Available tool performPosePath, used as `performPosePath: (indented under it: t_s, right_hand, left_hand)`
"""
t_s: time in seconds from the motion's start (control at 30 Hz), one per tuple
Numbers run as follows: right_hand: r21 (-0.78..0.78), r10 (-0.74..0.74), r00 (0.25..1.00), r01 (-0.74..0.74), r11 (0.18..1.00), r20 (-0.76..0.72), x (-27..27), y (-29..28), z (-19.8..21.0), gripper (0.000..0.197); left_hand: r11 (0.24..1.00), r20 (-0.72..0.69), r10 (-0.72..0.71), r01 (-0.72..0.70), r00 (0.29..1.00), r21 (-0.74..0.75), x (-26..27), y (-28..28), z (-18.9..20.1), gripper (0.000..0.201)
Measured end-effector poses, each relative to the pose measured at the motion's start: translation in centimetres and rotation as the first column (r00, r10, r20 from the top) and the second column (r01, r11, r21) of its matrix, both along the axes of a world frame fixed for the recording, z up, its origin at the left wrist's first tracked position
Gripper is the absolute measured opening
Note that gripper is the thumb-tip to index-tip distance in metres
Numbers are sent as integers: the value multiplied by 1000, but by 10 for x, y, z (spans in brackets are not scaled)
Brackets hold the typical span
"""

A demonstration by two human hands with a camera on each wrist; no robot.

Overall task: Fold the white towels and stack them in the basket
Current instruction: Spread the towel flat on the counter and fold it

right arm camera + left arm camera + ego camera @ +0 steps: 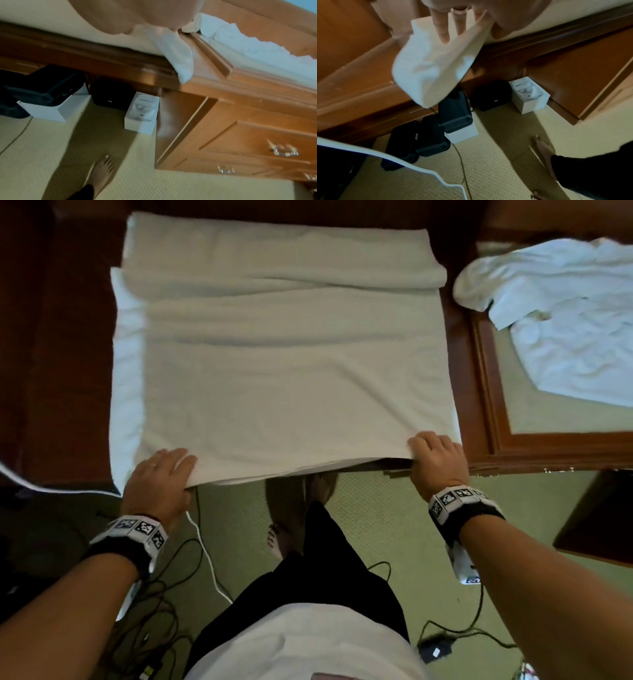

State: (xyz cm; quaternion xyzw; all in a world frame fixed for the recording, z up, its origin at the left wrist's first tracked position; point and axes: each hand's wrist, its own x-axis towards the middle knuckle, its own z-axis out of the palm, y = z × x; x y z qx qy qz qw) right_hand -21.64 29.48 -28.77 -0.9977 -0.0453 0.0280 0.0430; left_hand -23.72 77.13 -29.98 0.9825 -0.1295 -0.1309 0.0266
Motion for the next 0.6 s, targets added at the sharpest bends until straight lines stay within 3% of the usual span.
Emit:
performPosePath:
  t_s: [0.13, 0.2, 0.3, 0.37, 0.43, 0.6]
  right_hand:
    - [-244, -66, 942, -17, 970, -330, 40, 12, 40, 17]
    - [-302, -147, 845, -19, 953, -515, 46, 10, 48, 21]
    - [-296, -197, 718, -13, 955, -667, 49, 0, 51, 21]
    - [-291, -217, 712, 18, 956, -668, 58, -4, 57, 23]
    - [-275, -231, 747, 67, 959, -623, 72, -2, 72, 26]
    - [-273, -222, 841, 92, 958, -494, 112, 0, 97, 27]
  left_hand:
    - [969, -103, 229, -216, 968, 121, 25, -2, 44, 31]
    - [946, -230, 313, -284, 921, 154, 33, -1, 52, 29]
    - [954, -485, 297, -276, 823, 116, 41, 1, 63, 35]
    - [946, -507, 317, -305, 801, 109, 50, 3, 74, 38]
    - [934, -466, 337, -354, 818, 53, 63, 5, 87, 31]
    - [894, -335, 410, -447, 848, -38, 102, 16, 106, 37]
